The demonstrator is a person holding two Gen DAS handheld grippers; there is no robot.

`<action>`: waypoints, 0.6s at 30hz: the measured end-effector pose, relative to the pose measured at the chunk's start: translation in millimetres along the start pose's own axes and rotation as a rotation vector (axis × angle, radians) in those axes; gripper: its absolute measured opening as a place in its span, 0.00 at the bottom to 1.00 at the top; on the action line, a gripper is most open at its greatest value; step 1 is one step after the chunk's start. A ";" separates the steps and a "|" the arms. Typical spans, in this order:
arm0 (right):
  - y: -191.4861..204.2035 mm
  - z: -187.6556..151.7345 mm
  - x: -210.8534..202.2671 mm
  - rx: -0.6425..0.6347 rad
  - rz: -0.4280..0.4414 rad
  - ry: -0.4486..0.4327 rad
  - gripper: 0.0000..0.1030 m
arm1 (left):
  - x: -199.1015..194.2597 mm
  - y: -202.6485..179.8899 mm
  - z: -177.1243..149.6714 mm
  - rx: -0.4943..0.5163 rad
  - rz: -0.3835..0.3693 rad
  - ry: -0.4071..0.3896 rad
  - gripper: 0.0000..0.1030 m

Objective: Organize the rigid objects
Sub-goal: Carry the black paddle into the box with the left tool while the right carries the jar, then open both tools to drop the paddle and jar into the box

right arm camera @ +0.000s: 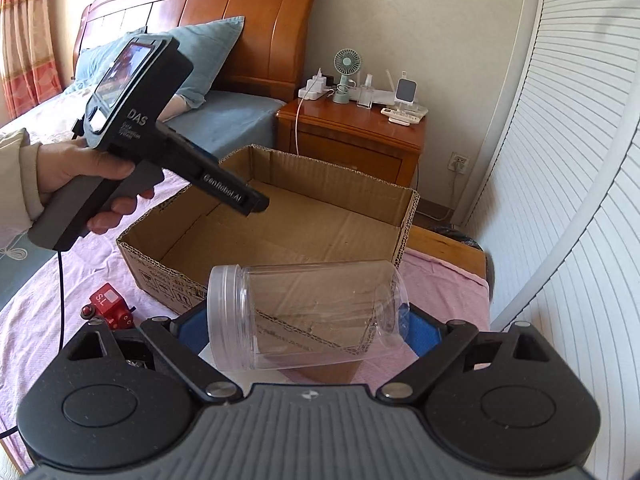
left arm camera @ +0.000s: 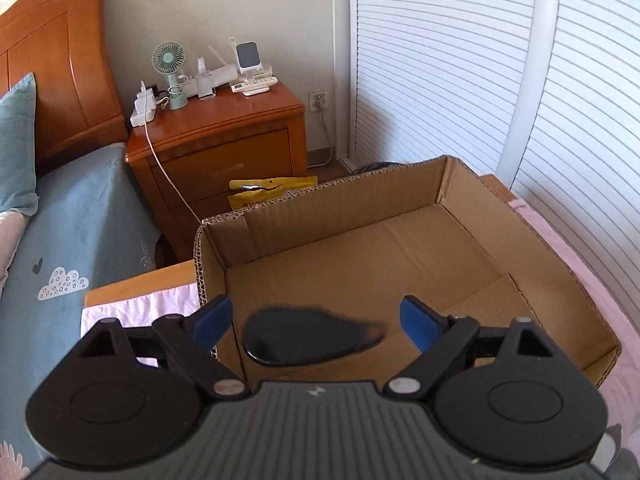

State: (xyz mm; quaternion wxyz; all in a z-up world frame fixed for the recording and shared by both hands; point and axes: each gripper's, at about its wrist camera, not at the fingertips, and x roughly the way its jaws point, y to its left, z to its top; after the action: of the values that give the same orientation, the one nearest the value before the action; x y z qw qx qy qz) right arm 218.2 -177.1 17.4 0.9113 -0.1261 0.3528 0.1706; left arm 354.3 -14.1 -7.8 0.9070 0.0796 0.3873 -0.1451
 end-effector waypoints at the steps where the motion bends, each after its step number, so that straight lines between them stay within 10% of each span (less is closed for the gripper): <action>1: 0.1 0.4 0.4 0.001 0.001 0.000 0.94 | -3.6 0.9 0.5 -0.003 -0.011 -0.003 0.88; 18: -9.4 36.7 24.9 0.083 -0.003 0.024 0.94 | -122.7 -7.5 -56.0 -0.041 0.055 -0.117 0.99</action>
State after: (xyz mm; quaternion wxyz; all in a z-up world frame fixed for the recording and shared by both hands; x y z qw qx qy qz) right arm 261.3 -167.3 27.8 0.9118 -0.0906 0.3702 0.1528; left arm 233.0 17.9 42.5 0.9332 0.0629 0.3340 -0.1166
